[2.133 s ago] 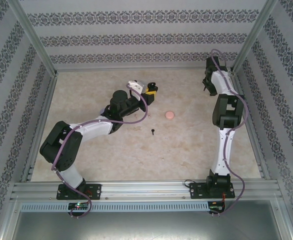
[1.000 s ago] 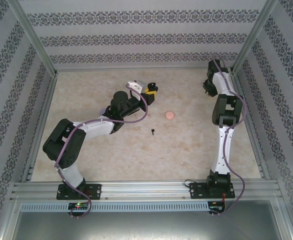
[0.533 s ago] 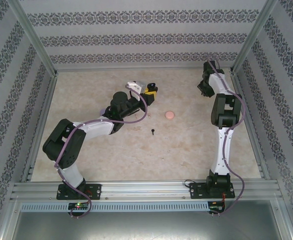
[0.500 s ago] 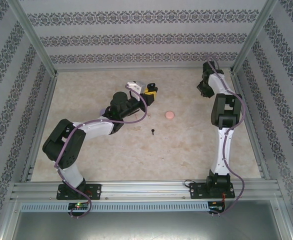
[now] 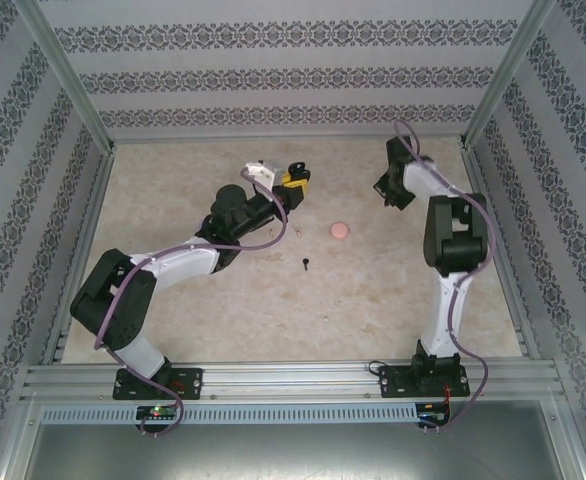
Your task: Insert the wireless bluetooth earbuds into the charging case
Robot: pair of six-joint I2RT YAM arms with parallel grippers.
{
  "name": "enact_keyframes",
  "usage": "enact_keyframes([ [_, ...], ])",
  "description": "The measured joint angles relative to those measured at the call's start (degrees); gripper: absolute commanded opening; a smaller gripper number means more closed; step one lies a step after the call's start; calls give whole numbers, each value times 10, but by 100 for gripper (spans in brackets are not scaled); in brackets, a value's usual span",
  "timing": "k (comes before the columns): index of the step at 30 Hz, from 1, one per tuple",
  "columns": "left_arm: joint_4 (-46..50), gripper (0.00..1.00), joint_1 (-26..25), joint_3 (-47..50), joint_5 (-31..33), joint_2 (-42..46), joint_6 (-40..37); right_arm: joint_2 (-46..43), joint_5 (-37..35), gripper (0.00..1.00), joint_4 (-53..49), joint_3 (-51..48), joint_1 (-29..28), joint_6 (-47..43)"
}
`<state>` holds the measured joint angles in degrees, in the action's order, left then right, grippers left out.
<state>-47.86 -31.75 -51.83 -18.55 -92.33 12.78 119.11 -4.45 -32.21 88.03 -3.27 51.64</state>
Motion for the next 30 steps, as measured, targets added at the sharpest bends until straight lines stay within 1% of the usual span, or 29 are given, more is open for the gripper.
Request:
enact_keyframes([
  [2,20,0,0,24,7,33,2,-99,9,5,-11,-126,-30,13],
  [5,37,0,0,34,12,72,2,-201,26,5,3,-222,-90,35],
  [8,47,0,0,41,20,105,4,-268,39,5,39,-296,-142,61],
  [11,61,0,0,50,25,128,5,-307,44,5,66,-368,-177,96],
  [14,76,0,0,56,27,137,8,-321,49,5,85,-420,-212,132],
  [18,90,0,0,60,30,139,11,-322,52,6,105,-448,-261,174],
  [20,97,0,0,61,32,141,12,-322,52,8,120,-448,-282,191],
  [23,106,0,0,63,36,144,12,-316,52,16,140,-448,-304,213],
  [25,109,0,0,64,38,147,13,-306,53,23,150,-448,-315,223],
  [30,113,0,0,68,41,151,16,-299,52,51,169,-449,-326,241],
])
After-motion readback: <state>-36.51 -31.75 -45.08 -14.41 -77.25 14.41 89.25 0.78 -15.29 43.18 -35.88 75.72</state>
